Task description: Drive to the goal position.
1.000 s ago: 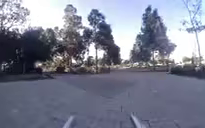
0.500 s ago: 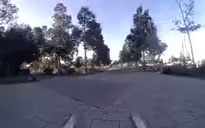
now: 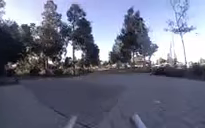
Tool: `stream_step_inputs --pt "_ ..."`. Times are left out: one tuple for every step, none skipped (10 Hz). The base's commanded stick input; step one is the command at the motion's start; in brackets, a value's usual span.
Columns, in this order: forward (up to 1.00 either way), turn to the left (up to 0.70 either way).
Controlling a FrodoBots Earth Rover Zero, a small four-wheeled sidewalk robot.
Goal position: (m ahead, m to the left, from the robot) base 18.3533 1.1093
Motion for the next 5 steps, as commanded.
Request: stream_step_inputs --pt "1.0 -0.27" --pt "1.0 -0.27" --pt "1.0 -0.27" --pt "1.0 0.0" --pt "1.0 0.0"
